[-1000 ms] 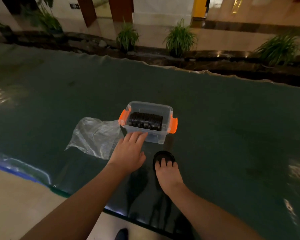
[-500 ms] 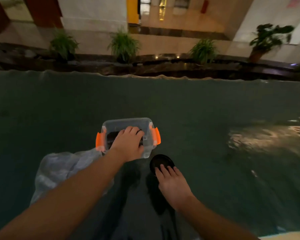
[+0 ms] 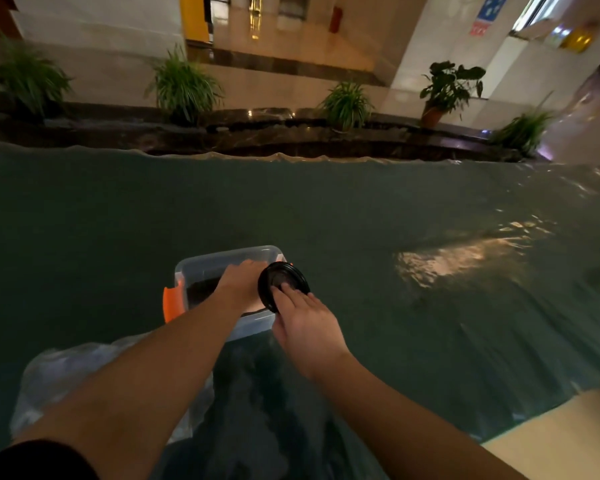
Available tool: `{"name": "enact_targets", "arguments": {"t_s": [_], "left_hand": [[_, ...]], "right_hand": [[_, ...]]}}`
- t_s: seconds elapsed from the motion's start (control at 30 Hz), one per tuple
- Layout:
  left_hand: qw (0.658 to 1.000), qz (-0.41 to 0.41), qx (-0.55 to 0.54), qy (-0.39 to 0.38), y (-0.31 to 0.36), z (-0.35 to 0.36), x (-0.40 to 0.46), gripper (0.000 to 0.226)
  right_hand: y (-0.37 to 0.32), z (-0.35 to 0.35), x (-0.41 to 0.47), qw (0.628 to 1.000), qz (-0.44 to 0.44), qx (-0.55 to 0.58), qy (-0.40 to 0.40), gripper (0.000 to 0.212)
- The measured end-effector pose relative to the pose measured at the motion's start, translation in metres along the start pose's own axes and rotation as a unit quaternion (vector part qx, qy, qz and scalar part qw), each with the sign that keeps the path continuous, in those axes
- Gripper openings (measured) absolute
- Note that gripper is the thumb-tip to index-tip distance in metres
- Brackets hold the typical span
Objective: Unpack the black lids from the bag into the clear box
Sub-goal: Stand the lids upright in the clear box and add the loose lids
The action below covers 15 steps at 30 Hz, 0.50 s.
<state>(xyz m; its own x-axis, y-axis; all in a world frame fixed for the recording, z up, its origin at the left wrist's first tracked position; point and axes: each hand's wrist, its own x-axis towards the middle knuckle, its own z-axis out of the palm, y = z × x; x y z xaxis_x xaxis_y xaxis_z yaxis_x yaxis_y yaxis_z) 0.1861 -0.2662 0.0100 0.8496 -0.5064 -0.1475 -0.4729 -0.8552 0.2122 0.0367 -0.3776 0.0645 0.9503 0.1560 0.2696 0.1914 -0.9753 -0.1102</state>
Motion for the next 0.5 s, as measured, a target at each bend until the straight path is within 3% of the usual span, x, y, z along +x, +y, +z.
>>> {"name": "enact_targets", "arguments": {"t_s": [0.13,0.3,0.4,0.5], "left_hand": [[0.998,-0.046,-0.036,0.003,-0.012,0.010,-0.005,0.024],[0.993,-0.064,-0.098,0.028,-0.023,0.018,-0.009,0.080],[0.989,-0.091,-0.113,0.036,-0.024,0.027,-0.008,0.095],[0.984,-0.113,-0.131,0.049,-0.026,0.033,-0.007,0.095]], "right_hand": [[-0.007,0.007,0.021,0.979,0.128,0.141,-0.070,0.023],[-0.008,0.023,0.048,0.951,0.197,0.217,-0.101,0.014],[-0.007,0.033,0.068,0.939,0.242,0.207,-0.130,0.016],[-0.007,0.043,0.088,0.926,0.281,0.199,-0.155,0.026]]}}
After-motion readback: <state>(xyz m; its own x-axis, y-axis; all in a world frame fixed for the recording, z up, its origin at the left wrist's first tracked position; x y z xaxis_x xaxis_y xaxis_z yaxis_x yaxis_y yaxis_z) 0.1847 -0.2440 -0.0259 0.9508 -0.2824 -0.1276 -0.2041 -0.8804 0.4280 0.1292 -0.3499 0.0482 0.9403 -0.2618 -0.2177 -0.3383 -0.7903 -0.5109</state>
